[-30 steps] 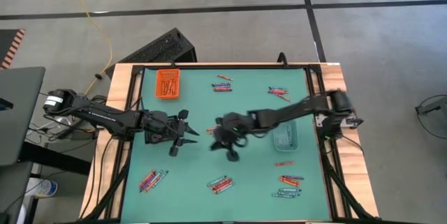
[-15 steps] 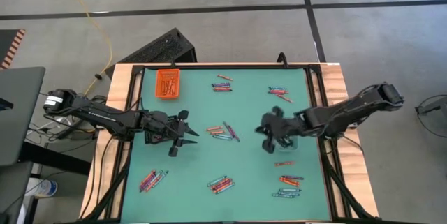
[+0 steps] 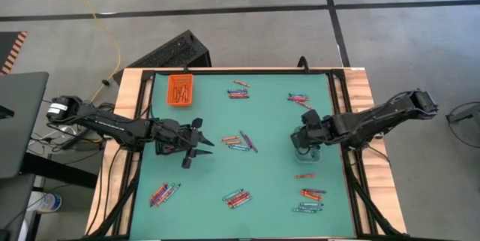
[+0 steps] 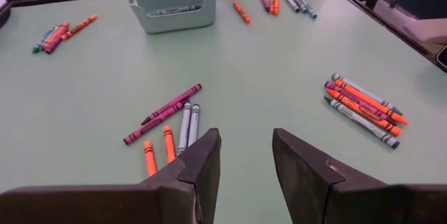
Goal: Sort crayons
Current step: Put the light blue crayon into the blue bin, then put the orange crayon into the orange bin
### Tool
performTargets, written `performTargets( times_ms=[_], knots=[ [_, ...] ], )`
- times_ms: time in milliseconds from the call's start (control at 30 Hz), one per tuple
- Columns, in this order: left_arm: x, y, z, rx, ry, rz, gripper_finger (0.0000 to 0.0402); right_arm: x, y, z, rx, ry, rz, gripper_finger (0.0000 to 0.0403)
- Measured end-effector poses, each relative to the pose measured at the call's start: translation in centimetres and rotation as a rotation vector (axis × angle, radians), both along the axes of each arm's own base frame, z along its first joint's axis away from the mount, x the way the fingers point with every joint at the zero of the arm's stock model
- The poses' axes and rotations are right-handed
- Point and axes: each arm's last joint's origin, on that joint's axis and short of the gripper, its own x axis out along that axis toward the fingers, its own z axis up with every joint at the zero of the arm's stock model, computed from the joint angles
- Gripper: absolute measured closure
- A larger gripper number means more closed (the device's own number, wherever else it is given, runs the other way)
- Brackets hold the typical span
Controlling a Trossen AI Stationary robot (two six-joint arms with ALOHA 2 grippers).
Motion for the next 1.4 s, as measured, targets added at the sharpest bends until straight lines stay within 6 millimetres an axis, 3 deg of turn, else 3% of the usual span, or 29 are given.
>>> performTargets(
  times_ms=[267, 833, 1100, 1400],
  knots=[
    [0.0, 0.0, 0.0, -0.005, 0.004, 0.002, 0.028, 0.2, 0.0, -0.6, 0.028, 0.048, -0.011, 0.0398],
    [0.0, 0.0, 0.0, -0.003, 0.004, 0.002, 0.028, 0.6, 0.1, -1.5, 0.011, 0.118, 0.0, 0.0344],
    [-0.1, 0.0, -0.2, 0.003, 0.026, 0.011, 0.028, 0.8, 0.2, -1.5, 0.018, 0.124, 0.048, 0.0338],
    [0.3, 0.0, 0.7, 0.031, -0.088, 0.012, 0.028, 2.2, 1.5, 1.1, -0.036, 0.048, 0.223, 0.0337]
  ],
)
